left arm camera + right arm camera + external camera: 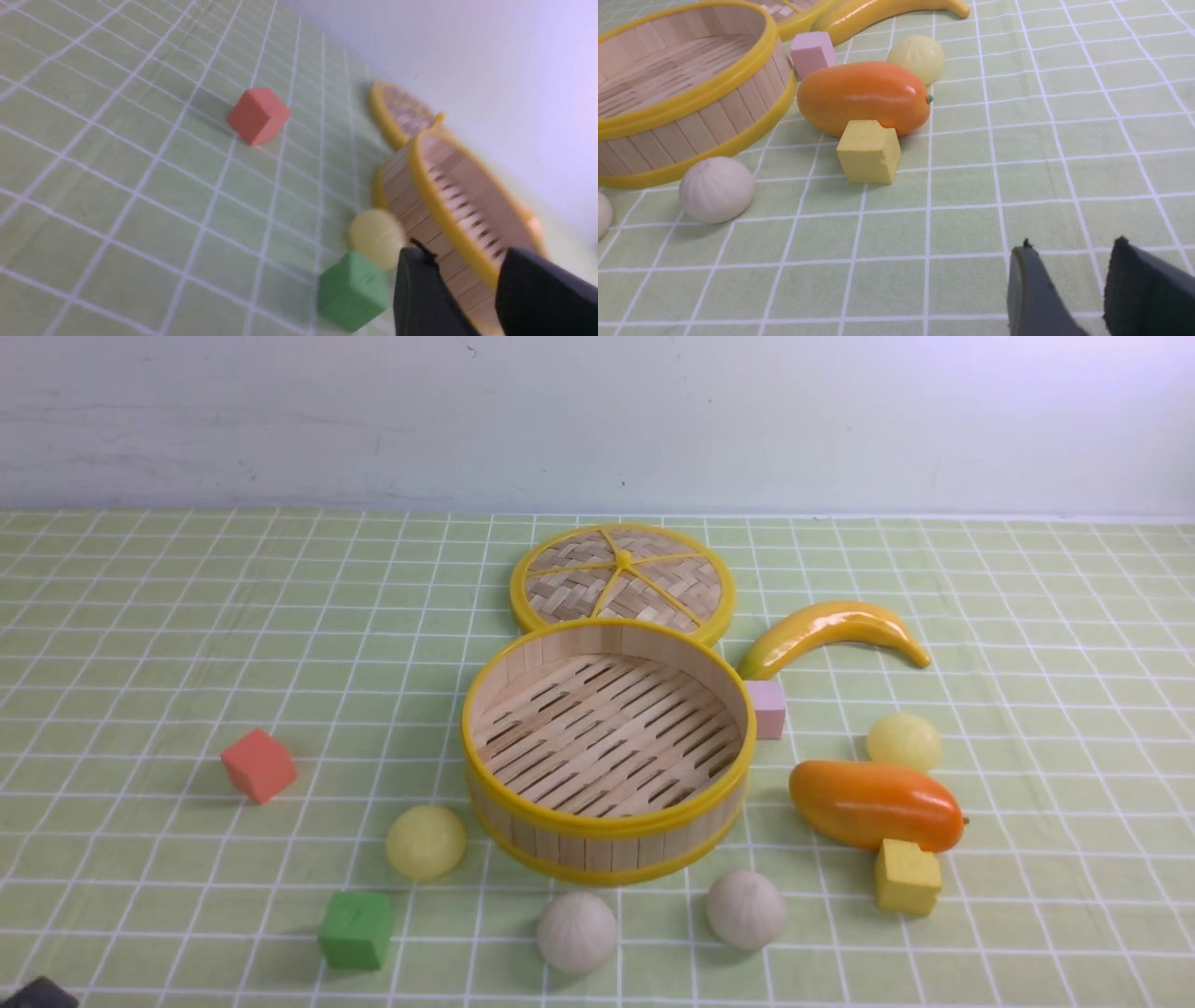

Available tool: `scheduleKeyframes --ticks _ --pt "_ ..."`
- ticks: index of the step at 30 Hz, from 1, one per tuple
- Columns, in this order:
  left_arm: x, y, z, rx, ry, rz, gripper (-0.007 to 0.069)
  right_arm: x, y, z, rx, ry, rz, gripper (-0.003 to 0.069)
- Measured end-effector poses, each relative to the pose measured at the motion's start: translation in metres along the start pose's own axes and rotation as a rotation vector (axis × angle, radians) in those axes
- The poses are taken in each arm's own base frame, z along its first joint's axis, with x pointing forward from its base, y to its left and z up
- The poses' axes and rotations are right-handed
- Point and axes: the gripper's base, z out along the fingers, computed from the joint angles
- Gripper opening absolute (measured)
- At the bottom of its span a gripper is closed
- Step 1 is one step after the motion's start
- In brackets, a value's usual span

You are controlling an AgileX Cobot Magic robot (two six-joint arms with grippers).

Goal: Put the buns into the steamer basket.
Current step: Use the left arm to grab a steamed stuffed bun

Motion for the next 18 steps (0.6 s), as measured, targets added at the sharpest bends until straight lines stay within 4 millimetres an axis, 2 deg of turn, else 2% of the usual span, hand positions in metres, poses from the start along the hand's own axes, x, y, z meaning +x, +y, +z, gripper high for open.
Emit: scheduleKeyframes --ticks 3,7,10,11,13,15,18 --pt "-0.007 -0.004 0.000 0.047 -0.074 -0.166 0.0238 0.000 0.000 0.000 0.000 0.000 0.000 0.0239" --pt "-0.012 -0.006 -0.001 0.076 -0.127 -0.218 0.0231 0.000 0.000 0.000 0.000 0.000 0.000 0.0239" --pt "-0.013 -0.006 -0.001 0.078 -0.128 -0.229 0.0197 0.000 0.000 0.000 0.000 0.000 0.000 0.0239" --pt "-0.014 -0.009 -0.002 0.077 -0.105 -0.231 0.0148 0.000 0.000 0.000 0.000 0.000 0.000 0.0239" --pt "-0.023 -0.024 -0.007 0.090 -0.068 -0.177 0.0048 0.000 0.000 0.000 0.000 0.000 0.000 0.0239" --pt "-0.036 -0.041 -0.015 0.106 -0.038 -0.096 -0.0013 0.000 0.000 0.000 0.000 0.000 0.000 0.0239" --pt "-0.054 -0.067 -0.020 0.066 0.079 0.022 -0.0013 0.000 0.000 0.000 0.000 0.000 0.000 0.0239"
